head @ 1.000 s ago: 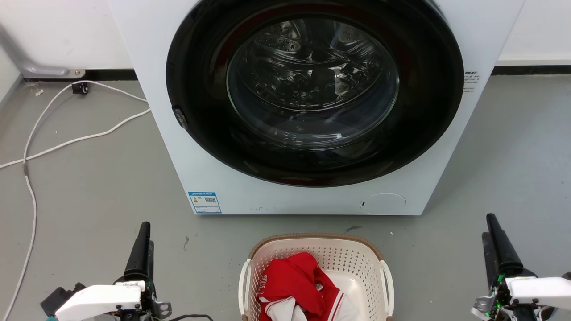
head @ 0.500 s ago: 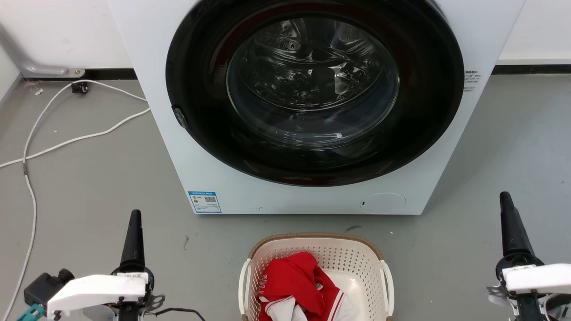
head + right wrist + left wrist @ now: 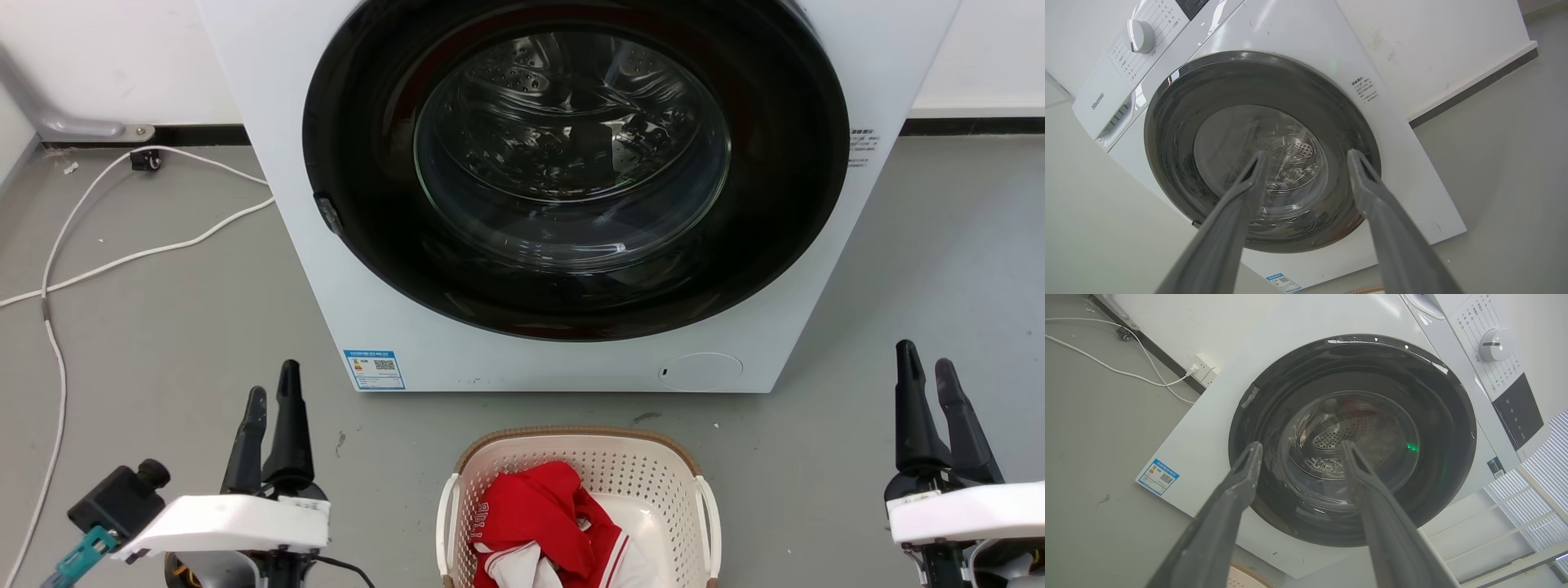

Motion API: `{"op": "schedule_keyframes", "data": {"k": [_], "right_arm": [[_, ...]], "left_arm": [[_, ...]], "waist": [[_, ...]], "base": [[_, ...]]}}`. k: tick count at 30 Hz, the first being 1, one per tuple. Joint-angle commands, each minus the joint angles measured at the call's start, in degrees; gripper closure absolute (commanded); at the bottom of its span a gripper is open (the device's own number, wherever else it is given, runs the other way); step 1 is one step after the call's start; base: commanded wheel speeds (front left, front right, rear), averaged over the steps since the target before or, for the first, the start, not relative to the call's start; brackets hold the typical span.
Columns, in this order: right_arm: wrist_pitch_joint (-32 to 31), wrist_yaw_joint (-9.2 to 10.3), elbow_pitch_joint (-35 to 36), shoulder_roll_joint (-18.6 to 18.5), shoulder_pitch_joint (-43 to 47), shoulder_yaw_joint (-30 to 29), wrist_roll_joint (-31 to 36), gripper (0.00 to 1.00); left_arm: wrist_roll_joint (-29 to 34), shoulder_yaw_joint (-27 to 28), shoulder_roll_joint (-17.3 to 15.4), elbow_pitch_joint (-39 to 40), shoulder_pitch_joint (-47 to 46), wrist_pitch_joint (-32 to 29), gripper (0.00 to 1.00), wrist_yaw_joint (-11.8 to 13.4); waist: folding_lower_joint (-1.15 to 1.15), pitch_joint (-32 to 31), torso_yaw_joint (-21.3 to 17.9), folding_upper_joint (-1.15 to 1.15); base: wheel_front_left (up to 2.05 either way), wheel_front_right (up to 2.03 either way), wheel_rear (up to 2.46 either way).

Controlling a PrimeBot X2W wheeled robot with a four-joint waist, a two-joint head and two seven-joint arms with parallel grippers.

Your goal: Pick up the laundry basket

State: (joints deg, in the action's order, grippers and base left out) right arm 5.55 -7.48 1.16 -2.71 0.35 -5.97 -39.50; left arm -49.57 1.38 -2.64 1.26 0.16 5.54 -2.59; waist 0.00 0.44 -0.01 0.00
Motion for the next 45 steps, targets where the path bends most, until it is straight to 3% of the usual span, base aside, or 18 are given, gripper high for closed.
{"op": "schedule_keyframes", "data": {"k": [1,21,36,45], "right_arm": [[0.5,-0.01,1.3,-0.2,0.1,0.2,2.2,0.0],[3.7,-0.01,-0.2,-0.2,2.7,1.0,19.3,0.0],[5.7,-0.01,-0.5,-0.2,3.5,1.4,28.2,0.0],[6.7,0.0,-0.4,-0.3,4.5,1.6,33.8,0.0]], "left_arm": [[2.5,-0.7,-0.2,1.5,0.0,0.6,0.0,-0.1],[24.9,-7.8,-0.4,2.0,1.5,3.7,0.0,2.7],[33.5,-12.5,-2.5,1.5,2.0,5.6,0.0,5.7],[37.3,-15.0,-3.3,0.2,2.5,6.8,0.0,5.9]], "waist": [[0.0,0.0,0.0,0.0],[0.0,0.3,-0.1,0.0],[0.0,0.4,-0.2,0.0],[0.0,0.3,-0.2,0.0]], "base": [[0.0,0.0,0.0],[0.0,0.0,0.0],[0.0,0.0,0.0],[0.0,0.0,0.0]]}}
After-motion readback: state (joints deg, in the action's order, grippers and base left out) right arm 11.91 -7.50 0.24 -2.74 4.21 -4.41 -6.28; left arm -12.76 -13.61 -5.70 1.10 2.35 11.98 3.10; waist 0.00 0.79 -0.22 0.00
